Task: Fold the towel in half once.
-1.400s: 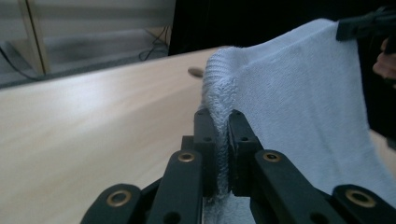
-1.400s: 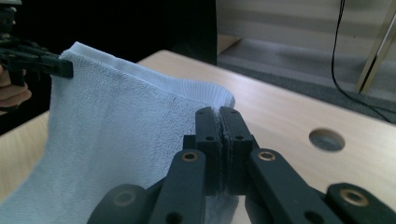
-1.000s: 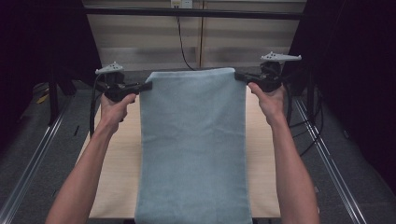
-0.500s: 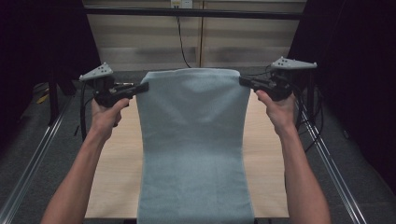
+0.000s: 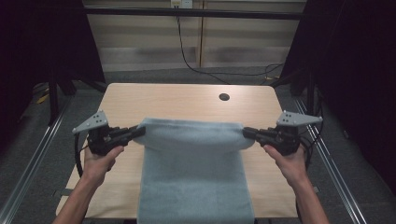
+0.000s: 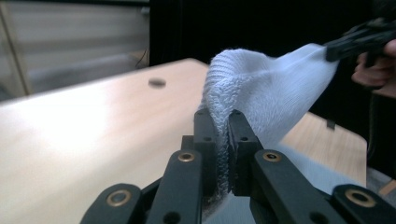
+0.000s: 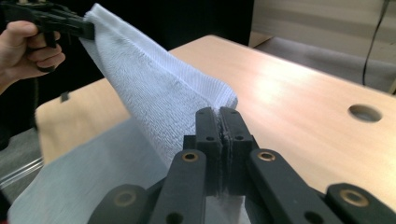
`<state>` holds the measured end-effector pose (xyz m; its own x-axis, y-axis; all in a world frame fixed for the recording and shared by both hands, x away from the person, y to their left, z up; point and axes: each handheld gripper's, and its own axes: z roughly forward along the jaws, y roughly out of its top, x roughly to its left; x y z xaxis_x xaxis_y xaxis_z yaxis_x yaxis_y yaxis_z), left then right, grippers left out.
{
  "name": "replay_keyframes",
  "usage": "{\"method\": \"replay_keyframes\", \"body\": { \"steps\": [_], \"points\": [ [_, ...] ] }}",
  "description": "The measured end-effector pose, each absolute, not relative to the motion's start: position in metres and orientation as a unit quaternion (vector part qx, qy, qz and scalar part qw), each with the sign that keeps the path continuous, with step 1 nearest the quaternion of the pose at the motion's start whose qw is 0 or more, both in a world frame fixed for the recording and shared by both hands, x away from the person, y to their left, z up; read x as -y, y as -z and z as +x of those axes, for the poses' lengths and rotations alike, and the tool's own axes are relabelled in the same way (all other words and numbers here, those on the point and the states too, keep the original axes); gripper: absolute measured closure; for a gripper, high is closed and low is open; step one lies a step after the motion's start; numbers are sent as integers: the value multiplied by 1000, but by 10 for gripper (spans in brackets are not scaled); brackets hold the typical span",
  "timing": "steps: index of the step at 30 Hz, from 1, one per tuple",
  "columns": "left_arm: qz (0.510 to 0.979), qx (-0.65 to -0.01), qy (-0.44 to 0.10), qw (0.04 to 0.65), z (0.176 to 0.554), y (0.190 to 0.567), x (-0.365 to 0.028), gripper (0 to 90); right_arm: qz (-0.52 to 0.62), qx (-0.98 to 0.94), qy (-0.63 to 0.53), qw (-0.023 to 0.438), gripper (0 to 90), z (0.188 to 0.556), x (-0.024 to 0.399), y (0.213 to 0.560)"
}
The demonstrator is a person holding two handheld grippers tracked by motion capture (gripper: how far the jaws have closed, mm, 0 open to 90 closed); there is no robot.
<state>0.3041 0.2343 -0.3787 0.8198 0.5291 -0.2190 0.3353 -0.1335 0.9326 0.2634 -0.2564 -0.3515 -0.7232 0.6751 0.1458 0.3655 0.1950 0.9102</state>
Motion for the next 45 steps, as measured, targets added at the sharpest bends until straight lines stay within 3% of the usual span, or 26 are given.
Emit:
{"method": "replay_keyframes", "body": {
  "steps": [4, 7, 13, 22, 28, 45],
  "points": [
    [763, -293, -61, 572, 289, 400, -235, 847, 345, -768, -524, 130, 872, 250, 254, 369],
    [795, -306, -26, 523, 278, 433, -231, 846, 362, -780, -501, 95, 872, 237, 249, 409],
    [836, -305, 28, 455, 263, 473, -219, 845, 385, -794, -467, 56, 872, 225, 242, 457],
    [848, -316, 35, 424, 267, 499, -214, 844, 403, -816, -413, 33, 872, 222, 235, 492],
    [839, -338, 24, 426, 291, 504, -213, 846, 406, -822, -395, 54, 870, 236, 234, 493],
    [829, -377, -31, 412, 395, 505, -197, 847, 445, -808, -373, 96, 871, 329, 225, 496]
  ]
}}
